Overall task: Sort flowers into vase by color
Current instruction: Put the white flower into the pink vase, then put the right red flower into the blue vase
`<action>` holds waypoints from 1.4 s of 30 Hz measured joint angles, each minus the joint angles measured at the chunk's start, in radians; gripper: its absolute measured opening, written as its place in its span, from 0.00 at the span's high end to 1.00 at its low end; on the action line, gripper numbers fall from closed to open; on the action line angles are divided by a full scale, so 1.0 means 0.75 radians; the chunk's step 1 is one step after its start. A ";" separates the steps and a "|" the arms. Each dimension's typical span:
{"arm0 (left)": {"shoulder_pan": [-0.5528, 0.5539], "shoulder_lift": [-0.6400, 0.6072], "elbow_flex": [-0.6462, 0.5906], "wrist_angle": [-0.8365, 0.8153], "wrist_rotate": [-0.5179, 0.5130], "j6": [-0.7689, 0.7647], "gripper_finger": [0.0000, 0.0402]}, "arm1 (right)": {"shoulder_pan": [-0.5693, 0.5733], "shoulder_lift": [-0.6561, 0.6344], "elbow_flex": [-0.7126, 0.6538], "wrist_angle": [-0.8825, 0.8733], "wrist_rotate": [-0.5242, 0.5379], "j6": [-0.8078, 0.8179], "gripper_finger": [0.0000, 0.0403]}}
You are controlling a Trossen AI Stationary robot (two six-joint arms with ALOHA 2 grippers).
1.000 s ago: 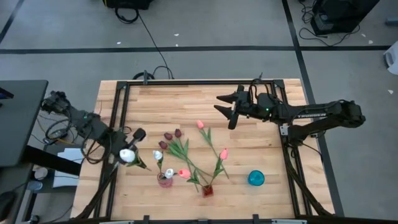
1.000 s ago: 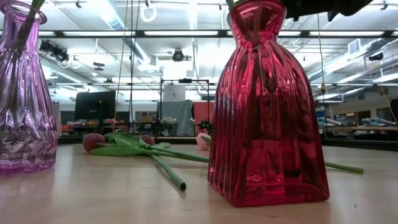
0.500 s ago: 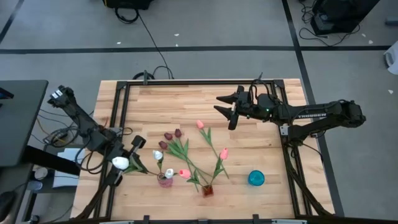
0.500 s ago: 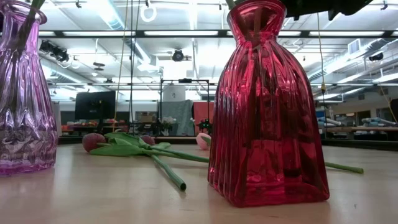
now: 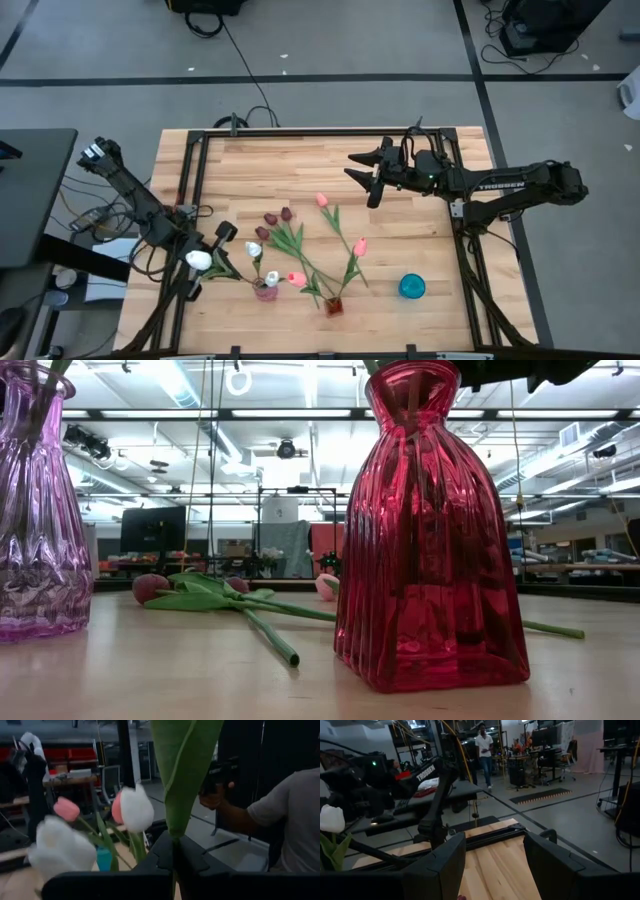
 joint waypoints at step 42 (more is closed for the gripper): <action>0.012 0.032 -0.066 -0.564 0.087 -0.412 0.65 | 0.003 0.089 0.000 -0.061 -0.035 0.076 0.47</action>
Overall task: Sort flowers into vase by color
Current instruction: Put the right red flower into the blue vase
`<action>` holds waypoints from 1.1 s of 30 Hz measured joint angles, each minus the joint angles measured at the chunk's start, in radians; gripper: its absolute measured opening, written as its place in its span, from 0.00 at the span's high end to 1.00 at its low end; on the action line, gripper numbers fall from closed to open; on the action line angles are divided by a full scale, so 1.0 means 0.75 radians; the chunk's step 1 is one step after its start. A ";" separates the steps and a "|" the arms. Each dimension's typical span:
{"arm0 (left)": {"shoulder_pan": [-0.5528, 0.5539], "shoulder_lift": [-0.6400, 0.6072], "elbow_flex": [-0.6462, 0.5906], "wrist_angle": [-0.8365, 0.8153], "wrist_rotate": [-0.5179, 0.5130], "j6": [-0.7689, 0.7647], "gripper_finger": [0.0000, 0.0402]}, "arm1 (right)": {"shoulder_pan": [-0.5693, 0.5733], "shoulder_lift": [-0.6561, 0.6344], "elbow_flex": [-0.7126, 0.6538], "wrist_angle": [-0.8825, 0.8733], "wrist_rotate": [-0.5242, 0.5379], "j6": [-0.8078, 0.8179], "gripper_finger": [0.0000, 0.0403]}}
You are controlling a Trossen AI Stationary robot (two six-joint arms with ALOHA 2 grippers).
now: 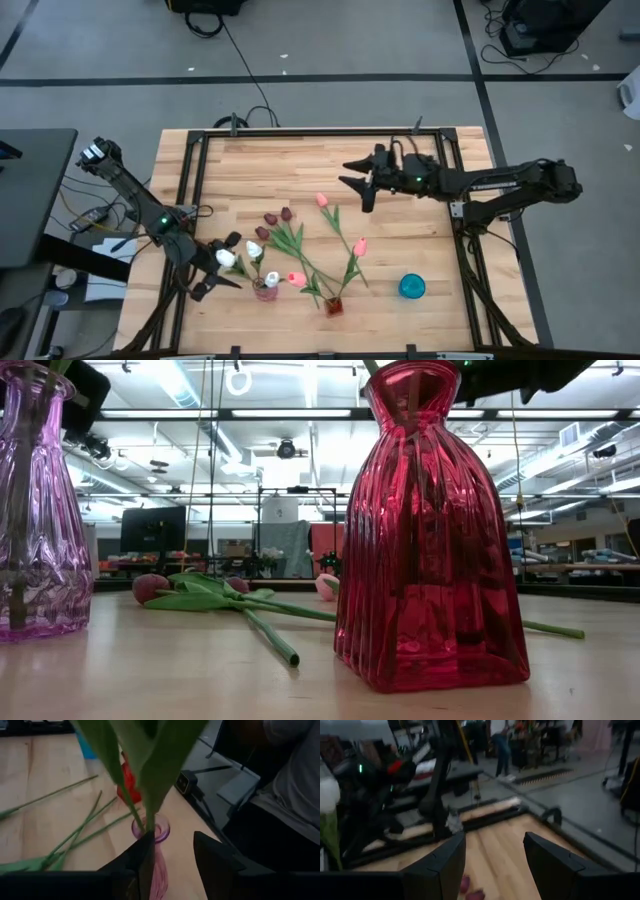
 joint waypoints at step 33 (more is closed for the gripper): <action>0.112 0.132 0.000 -0.566 -0.589 -0.258 0.65 | 0.015 0.398 0.205 -0.139 -0.150 0.083 0.47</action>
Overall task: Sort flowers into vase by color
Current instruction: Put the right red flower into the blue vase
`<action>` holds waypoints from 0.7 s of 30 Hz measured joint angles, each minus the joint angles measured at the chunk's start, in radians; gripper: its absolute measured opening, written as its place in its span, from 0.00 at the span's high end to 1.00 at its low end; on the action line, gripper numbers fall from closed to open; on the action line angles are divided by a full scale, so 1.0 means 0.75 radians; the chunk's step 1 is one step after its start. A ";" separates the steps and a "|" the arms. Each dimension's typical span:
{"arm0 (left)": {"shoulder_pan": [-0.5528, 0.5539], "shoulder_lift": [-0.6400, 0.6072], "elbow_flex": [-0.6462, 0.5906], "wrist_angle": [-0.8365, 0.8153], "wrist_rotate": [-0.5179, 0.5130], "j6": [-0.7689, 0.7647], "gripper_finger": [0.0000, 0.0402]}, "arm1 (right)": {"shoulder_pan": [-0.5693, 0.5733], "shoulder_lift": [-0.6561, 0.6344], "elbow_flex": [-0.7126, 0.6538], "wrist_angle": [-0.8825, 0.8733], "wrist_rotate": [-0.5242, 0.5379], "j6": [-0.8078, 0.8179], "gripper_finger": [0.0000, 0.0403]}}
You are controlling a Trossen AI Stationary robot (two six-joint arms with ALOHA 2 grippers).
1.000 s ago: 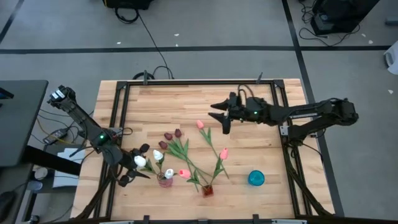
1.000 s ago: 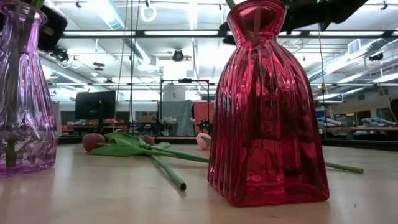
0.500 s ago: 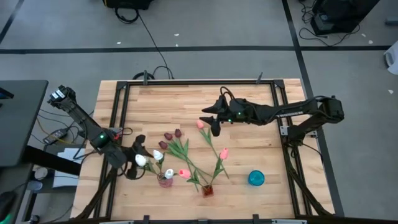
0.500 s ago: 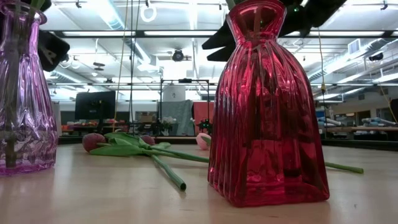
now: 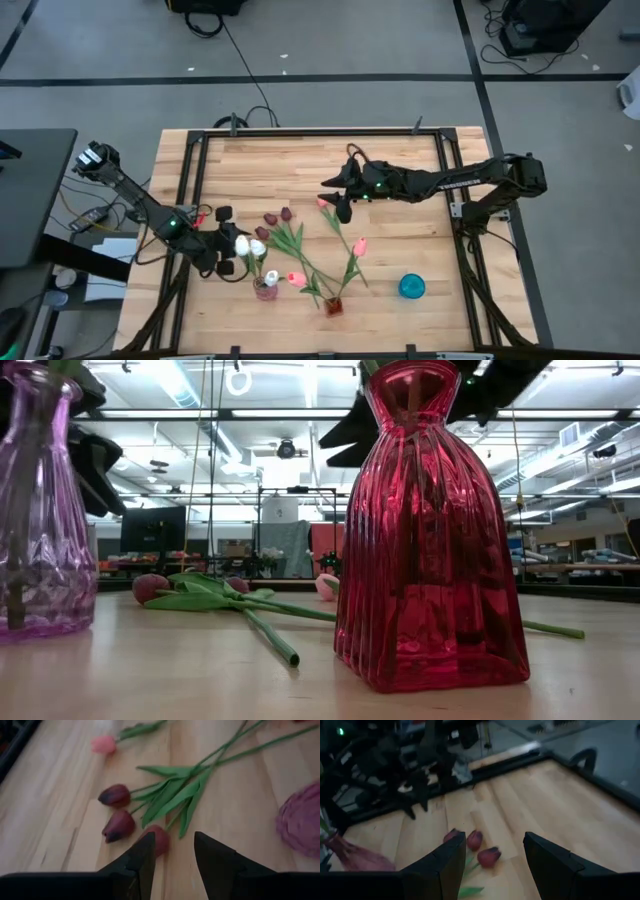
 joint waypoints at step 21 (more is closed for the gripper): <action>-0.069 -0.143 0.001 -0.109 0.010 -0.057 0.65 | 0.185 0.605 0.728 -0.703 0.123 0.051 0.47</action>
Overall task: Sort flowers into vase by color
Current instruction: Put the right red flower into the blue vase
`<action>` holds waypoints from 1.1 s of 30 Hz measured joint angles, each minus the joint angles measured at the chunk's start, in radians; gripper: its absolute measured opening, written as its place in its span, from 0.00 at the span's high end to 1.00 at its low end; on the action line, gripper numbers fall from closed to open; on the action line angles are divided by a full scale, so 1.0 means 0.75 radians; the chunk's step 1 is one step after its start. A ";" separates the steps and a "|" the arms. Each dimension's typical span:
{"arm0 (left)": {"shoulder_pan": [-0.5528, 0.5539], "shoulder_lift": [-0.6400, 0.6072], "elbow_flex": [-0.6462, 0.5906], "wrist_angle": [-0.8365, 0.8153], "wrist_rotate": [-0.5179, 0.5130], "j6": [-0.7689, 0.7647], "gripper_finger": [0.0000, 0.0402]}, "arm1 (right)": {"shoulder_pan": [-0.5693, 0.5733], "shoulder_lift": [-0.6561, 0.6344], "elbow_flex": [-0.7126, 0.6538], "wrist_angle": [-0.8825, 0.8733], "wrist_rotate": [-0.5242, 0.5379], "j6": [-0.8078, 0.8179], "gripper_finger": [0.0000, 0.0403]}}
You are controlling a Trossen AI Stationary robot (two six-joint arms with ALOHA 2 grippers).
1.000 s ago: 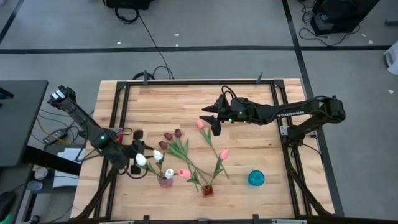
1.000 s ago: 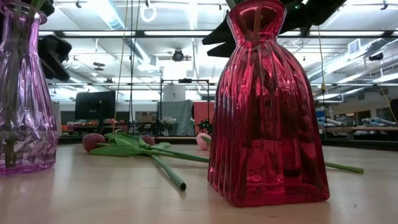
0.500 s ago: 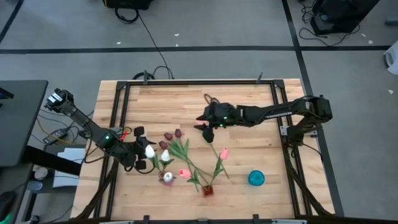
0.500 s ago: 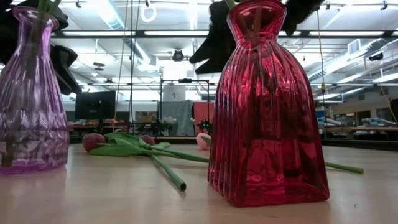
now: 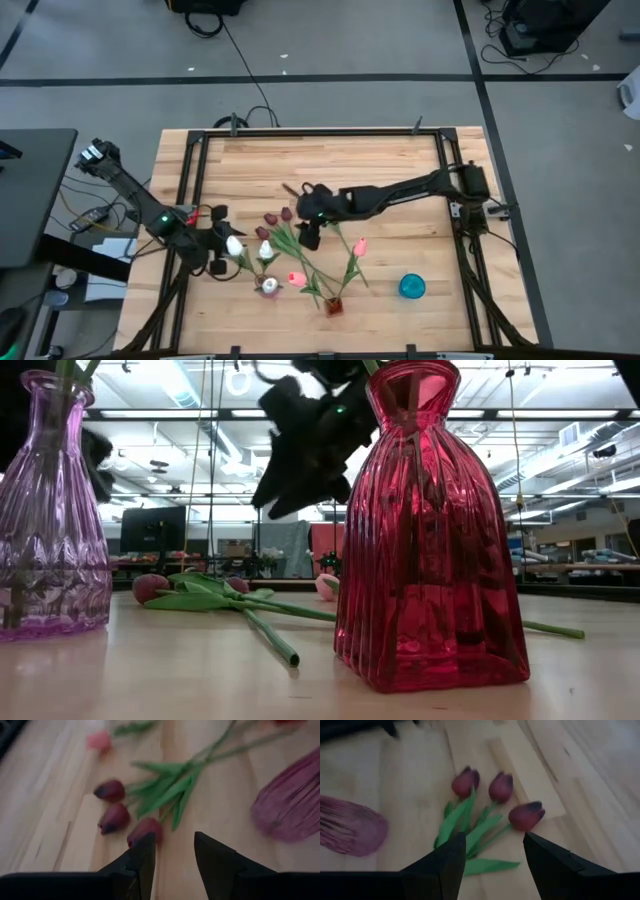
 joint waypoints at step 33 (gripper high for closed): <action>-0.071 -0.152 0.001 0.054 -0.240 -0.114 0.65 | 0.024 0.392 0.374 -0.227 0.151 0.065 0.55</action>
